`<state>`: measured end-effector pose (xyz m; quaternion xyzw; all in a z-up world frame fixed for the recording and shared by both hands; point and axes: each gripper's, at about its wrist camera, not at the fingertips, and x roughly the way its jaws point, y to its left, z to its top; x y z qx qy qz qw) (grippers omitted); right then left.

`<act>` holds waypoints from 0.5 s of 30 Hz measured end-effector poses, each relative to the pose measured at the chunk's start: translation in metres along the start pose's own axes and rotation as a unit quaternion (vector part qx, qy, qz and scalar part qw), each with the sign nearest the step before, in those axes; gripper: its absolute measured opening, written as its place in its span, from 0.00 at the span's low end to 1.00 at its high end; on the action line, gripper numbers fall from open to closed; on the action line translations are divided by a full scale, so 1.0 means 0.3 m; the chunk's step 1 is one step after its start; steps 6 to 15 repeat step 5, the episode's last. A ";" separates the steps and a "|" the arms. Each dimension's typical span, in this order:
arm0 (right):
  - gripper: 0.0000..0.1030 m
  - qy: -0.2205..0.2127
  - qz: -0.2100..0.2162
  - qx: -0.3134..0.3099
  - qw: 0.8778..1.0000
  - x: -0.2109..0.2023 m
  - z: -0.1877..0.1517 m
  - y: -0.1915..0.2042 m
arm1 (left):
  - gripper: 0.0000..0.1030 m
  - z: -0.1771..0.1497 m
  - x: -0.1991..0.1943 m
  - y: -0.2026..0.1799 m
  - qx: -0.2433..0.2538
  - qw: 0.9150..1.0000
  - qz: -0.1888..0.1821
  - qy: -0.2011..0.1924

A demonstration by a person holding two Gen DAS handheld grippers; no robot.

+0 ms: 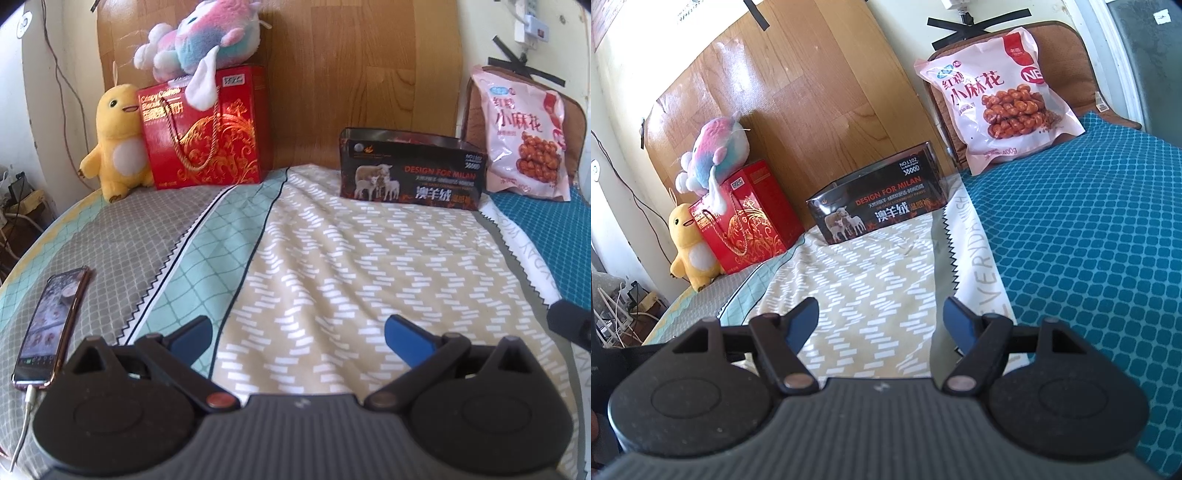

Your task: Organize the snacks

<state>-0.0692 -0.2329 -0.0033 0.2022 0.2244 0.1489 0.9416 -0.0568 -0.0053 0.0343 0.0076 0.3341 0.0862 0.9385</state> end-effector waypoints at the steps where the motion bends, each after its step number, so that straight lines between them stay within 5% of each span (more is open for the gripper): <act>1: 0.74 -0.001 -0.001 -0.002 1.000 0.000 0.000 0.002 | 1.00 -0.002 -0.002 -0.004 0.003 1.000 -0.001 -0.002; 5: 0.74 -0.005 -0.002 -0.012 1.000 -0.002 0.001 0.007 | 1.00 0.000 0.002 -0.017 0.009 1.000 -0.027 0.005; 15: 0.74 -0.005 -0.002 -0.012 1.000 -0.002 0.001 0.007 | 1.00 0.000 0.002 -0.017 0.009 1.000 -0.027 0.005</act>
